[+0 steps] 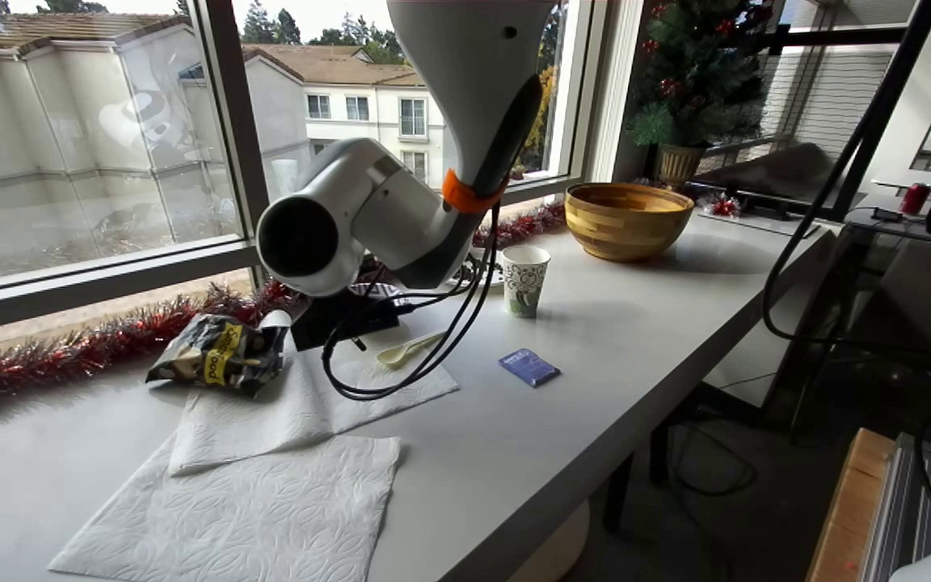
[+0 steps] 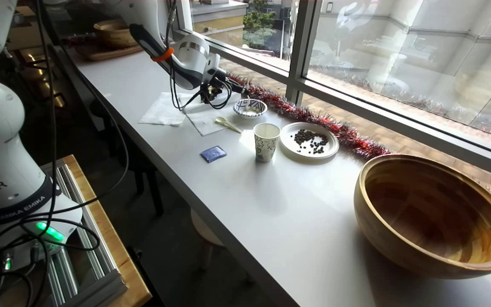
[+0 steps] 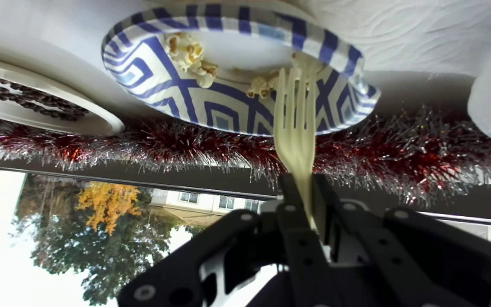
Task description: Use the fork to remove the contents of the white plate with blue markings and put the fork back on the napkin
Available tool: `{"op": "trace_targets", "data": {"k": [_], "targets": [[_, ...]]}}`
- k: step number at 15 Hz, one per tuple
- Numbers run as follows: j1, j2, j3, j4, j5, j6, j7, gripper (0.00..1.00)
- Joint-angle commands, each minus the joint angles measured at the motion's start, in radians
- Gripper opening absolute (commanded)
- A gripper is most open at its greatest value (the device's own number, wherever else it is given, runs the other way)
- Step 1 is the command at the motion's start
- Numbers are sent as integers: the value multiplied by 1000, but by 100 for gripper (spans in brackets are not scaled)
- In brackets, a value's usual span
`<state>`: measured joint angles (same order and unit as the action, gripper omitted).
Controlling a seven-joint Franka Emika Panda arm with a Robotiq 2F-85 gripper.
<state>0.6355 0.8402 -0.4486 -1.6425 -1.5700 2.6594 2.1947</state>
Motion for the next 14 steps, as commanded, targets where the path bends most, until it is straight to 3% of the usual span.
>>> {"op": "trace_targets", "data": {"k": [1, 7, 14], "targets": [[13, 20, -15, 12, -56, -3, 66, 3], [14, 21, -17, 9, -89, 8, 102, 3], [22, 11, -33, 25, -235, 13, 262, 3]]}}
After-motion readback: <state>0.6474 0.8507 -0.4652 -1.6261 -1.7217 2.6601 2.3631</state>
